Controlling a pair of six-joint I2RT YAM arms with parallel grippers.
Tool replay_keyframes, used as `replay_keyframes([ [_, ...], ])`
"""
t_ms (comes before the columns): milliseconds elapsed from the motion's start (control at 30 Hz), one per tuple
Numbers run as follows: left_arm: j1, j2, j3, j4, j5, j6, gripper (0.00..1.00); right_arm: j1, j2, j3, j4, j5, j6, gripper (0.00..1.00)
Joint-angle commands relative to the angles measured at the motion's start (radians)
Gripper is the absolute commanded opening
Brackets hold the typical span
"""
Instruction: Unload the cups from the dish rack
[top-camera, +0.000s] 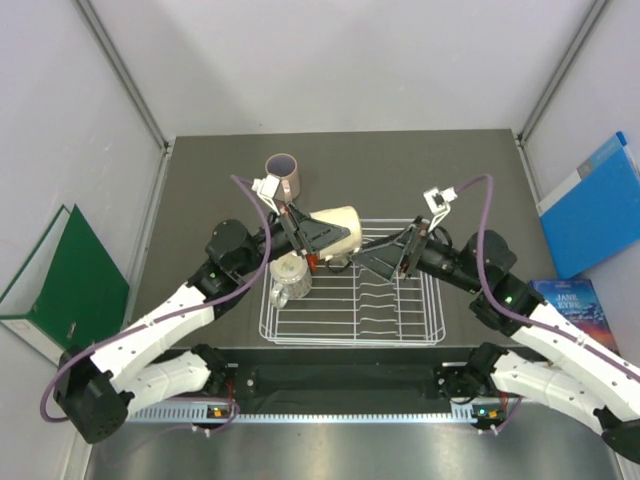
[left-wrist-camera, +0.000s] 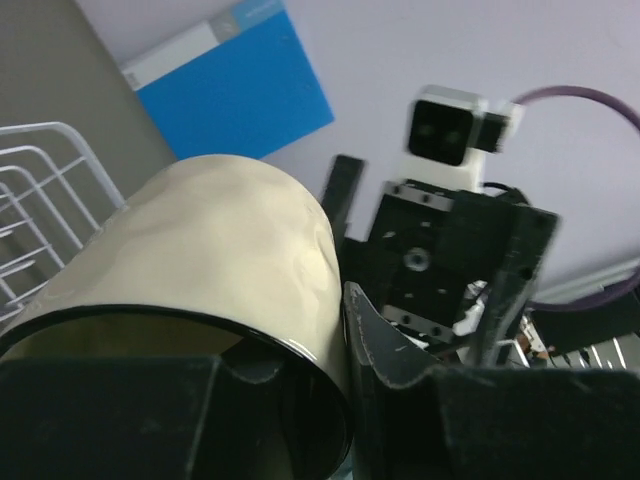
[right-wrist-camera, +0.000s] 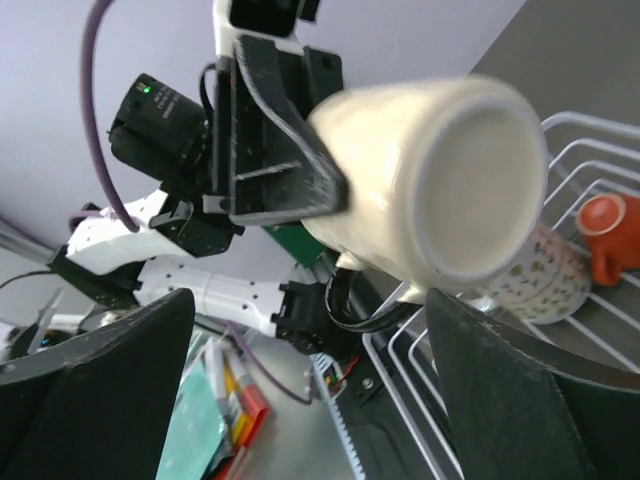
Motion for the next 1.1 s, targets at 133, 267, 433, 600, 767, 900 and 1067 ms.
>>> replay_keyframes([
  [133,0.009,0.126,0.220,-0.285,-0.109,0.190,0.00,-0.009,-0.048,0.169,-0.258,0.238,-0.196,1.00],
  [267,0.014,0.338,0.575,-0.609,-0.227,0.388,0.00,-0.007,0.010,0.268,-0.492,0.437,-0.242,1.00],
  [433,0.032,0.753,1.071,-1.070,-0.457,0.525,0.00,-0.007,0.064,0.307,-0.639,0.530,-0.262,1.00],
  [600,0.034,1.103,1.533,-1.316,-0.658,0.643,0.00,-0.007,0.067,0.301,-0.670,0.555,-0.285,1.00],
  [767,0.057,1.231,1.618,-1.343,-0.808,0.704,0.00,-0.007,0.063,0.313,-0.708,0.571,-0.291,0.99],
  [900,0.063,1.323,1.654,-1.339,-0.869,0.743,0.00,-0.007,0.052,0.304,-0.733,0.568,-0.283,0.99],
  [1067,0.077,1.401,1.702,-1.317,-0.869,0.758,0.00,-0.007,0.046,0.287,-0.760,0.559,-0.282,0.99],
])
